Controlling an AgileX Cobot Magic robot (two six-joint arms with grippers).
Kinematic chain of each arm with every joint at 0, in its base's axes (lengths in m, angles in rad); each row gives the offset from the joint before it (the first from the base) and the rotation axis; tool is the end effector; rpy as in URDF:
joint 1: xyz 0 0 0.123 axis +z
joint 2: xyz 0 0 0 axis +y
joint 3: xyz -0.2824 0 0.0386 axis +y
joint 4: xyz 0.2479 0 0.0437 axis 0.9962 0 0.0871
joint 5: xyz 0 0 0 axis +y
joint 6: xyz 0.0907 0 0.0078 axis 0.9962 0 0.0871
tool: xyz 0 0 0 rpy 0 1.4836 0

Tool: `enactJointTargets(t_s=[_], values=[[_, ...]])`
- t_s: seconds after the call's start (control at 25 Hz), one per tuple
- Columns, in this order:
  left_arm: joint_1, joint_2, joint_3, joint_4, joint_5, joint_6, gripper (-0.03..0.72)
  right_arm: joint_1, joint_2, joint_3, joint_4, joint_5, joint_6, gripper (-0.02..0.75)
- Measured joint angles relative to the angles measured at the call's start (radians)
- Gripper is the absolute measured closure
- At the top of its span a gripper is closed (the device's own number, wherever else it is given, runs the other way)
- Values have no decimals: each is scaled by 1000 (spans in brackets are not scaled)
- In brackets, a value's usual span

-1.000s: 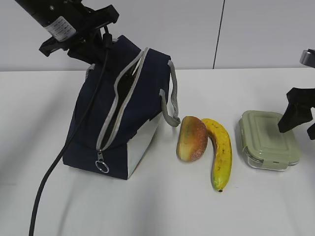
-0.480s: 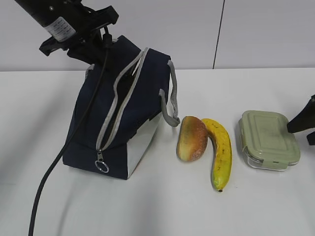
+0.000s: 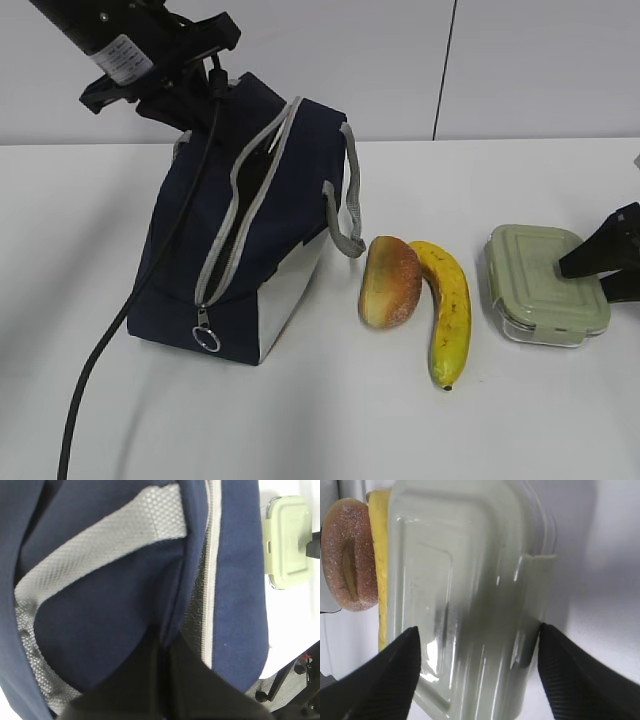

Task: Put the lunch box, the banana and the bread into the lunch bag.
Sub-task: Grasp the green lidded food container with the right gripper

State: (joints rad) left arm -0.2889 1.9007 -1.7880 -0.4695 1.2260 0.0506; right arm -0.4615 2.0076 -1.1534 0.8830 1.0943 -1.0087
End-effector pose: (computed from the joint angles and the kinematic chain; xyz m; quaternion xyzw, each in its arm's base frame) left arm 0.3800 -0.1534 0.3160 0.1200 0.9536 -0.2454 0.1263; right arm 0.3363 -0.0974 0.1384 -0.0021 0.9286 0.3454 0.1359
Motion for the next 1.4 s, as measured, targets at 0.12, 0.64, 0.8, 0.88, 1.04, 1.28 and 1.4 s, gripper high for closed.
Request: enactJointTargets(t_s=[0.12, 0.64, 0.8, 0.88, 1.04, 1.28, 1.4], values=[[0, 0, 0, 0, 0, 0, 688, 0, 3, -2, 2, 1, -8, 201], [0, 0, 0, 1, 6, 1, 688, 0, 42, -2, 8, 19, -5, 208], [0, 0, 0, 1, 7, 1, 688, 0, 42, -6, 14, 27, -5, 252], [0, 0, 0, 1, 7, 1, 688, 0, 42, -9, 21, 34, -5, 279], [0, 0, 0, 1, 7, 1, 688, 0, 42, -9, 32, 55, -5, 339], [0, 0, 0, 1, 8, 1, 688, 0, 42, -9, 41, 64, -11, 358], [0, 0, 0, 1, 8, 1, 688, 0, 42, -9, 43, 64, -13, 359]])
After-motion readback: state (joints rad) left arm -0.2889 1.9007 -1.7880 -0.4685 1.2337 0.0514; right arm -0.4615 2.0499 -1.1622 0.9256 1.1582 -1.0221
